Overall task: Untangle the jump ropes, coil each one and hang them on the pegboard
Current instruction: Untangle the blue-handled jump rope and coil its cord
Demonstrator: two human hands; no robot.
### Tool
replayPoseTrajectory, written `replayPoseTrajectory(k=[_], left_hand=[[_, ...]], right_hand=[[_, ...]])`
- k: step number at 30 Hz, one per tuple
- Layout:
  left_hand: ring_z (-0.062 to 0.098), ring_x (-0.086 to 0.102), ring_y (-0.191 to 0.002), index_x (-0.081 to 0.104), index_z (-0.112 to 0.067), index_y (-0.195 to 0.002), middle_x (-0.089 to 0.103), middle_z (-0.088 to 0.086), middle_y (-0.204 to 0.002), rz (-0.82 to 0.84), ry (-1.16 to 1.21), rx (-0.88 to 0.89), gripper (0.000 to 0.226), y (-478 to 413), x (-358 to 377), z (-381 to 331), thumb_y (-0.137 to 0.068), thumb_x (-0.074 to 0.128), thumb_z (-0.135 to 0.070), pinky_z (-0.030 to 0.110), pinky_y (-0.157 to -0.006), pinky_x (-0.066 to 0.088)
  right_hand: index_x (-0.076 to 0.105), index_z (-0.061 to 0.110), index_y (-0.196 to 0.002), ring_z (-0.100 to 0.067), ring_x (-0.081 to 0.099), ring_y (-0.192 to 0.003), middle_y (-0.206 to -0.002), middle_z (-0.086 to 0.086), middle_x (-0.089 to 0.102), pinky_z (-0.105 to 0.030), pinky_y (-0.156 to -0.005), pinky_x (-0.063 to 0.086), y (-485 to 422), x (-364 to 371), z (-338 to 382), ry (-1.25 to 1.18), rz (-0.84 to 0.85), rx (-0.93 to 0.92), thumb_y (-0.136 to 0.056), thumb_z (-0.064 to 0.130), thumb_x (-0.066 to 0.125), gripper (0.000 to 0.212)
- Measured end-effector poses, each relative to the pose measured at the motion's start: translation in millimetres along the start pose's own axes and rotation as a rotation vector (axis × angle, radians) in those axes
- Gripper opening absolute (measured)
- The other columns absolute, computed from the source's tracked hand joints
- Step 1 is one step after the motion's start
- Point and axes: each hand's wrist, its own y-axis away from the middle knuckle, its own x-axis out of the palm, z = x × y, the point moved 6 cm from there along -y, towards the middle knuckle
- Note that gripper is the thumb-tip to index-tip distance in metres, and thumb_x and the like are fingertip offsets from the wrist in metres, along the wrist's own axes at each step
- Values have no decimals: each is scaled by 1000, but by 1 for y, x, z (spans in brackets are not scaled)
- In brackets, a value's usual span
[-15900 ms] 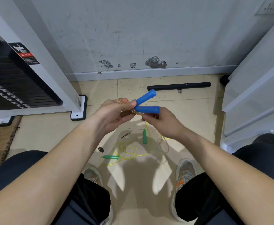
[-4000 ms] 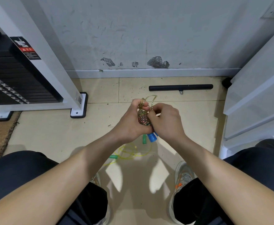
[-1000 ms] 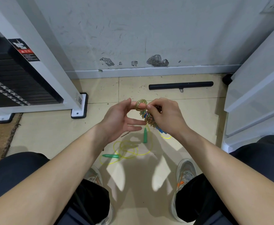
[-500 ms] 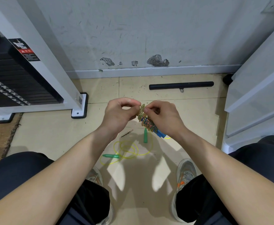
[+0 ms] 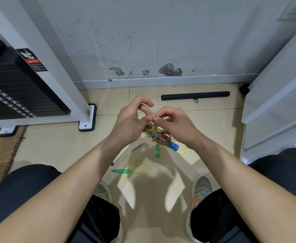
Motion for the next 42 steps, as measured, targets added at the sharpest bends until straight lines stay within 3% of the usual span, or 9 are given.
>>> replayPoseTrajectory(k=[4,8,15,19,25,29,32,36,42], left_hand=[[18,68,-73,60,-30,-113,69,-17,-92,23,53,-109,24,3,2,7,-93,68,-19,31,-62,56],[7,58,-63,68,-20,-101,66,-6,-69,152,135,-146,9,9,9,6,-99,60,-20,18,-58,45],[7,55,-61,70,-22,-95,67,-9,-62,98,150,-165,7,14,12,14,-94,66,-27,27,-71,44],[7,64,-74,71,-28,-88,75,-6,-75,40,94,-150,4,16,12,16,-90,70,-31,33,-85,52],[9,40,-53,69,-13,-87,45,-6,-53,142,222,-156,7,15,16,10,-92,70,-17,18,-58,38],[8,57,-66,74,-4,-91,65,1,-74,232,294,-226,14,21,26,13,-89,73,-18,16,-63,42],[5,56,-58,76,-5,-88,68,0,-72,219,259,-248,14,24,31,13,-88,75,-19,15,-57,40],[11,64,-75,78,-9,-89,75,13,-86,211,253,-230,13,23,34,18,-86,77,-21,29,-78,51],[14,44,-61,75,-10,-75,55,3,-65,218,144,-218,21,28,38,24,-85,77,-29,30,-65,35]], right_hand=[[71,14,-86,-16,63,-80,-85,-3,65,-37,-75,54,4,-3,3,-144,30,44,-93,15,70,7],[69,11,-88,-14,63,-76,-85,-5,62,-56,-83,57,7,0,4,-296,55,112,-93,12,68,5],[71,18,-81,-14,55,-81,-85,-1,59,-47,-81,59,5,1,4,-234,-21,152,-92,17,69,11],[71,12,-87,-15,58,-77,-82,-6,62,-40,-76,60,3,-4,6,-220,-50,133,-93,15,68,7],[70,9,-85,-16,60,-65,-71,-8,64,-27,-65,53,0,-3,10,-222,-111,71,-95,11,66,11],[69,7,-84,-15,56,-56,-63,-4,57,-33,-64,52,-3,-5,11,-254,-144,43,-94,8,66,10],[69,6,-87,-16,55,-57,-65,-4,56,-32,-62,52,-3,-4,12,-257,-155,24,-95,7,64,9],[65,6,-88,-17,53,-60,-70,-3,57,-27,-56,51,-4,-2,12,-429,-158,90,-99,6,55,14],[57,4,-81,-20,40,-53,-74,-6,60,-28,-48,38,-4,8,15,-476,4,170,-98,4,49,19]])
